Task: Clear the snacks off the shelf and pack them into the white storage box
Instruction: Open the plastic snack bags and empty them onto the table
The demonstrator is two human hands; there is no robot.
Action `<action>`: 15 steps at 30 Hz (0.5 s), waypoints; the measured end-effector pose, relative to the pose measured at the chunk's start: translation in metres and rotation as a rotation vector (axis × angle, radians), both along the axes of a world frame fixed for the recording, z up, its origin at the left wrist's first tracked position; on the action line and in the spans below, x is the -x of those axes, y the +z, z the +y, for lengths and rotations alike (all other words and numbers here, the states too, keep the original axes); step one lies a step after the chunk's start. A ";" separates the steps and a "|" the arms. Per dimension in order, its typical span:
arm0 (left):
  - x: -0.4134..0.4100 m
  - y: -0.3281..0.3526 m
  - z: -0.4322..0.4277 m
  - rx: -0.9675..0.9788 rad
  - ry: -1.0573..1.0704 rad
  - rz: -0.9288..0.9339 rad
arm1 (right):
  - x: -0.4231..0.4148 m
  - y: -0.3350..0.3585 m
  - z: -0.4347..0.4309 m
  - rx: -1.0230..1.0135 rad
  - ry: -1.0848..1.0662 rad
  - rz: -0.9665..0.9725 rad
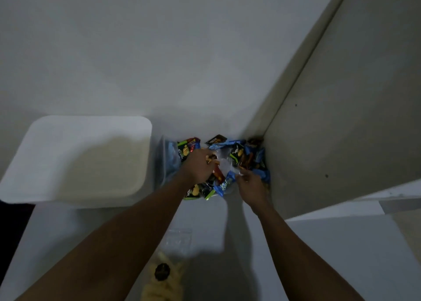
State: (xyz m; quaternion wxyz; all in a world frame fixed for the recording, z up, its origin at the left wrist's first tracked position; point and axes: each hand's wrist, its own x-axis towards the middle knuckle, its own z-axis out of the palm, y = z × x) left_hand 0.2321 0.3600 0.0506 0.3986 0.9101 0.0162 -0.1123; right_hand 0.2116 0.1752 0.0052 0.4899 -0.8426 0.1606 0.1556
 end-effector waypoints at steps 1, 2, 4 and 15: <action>-0.010 -0.004 -0.001 -0.012 -0.009 0.022 | -0.009 -0.003 0.000 -0.004 0.010 0.014; -0.019 -0.009 -0.002 -0.019 -0.016 0.035 | -0.017 -0.007 0.001 -0.009 0.019 0.023; -0.035 -0.021 -0.004 -0.036 -0.027 0.058 | -0.032 -0.017 0.004 -0.041 0.009 0.037; -0.087 -0.064 -0.017 -0.052 -0.199 0.151 | -0.072 -0.050 0.012 -0.247 -0.152 0.272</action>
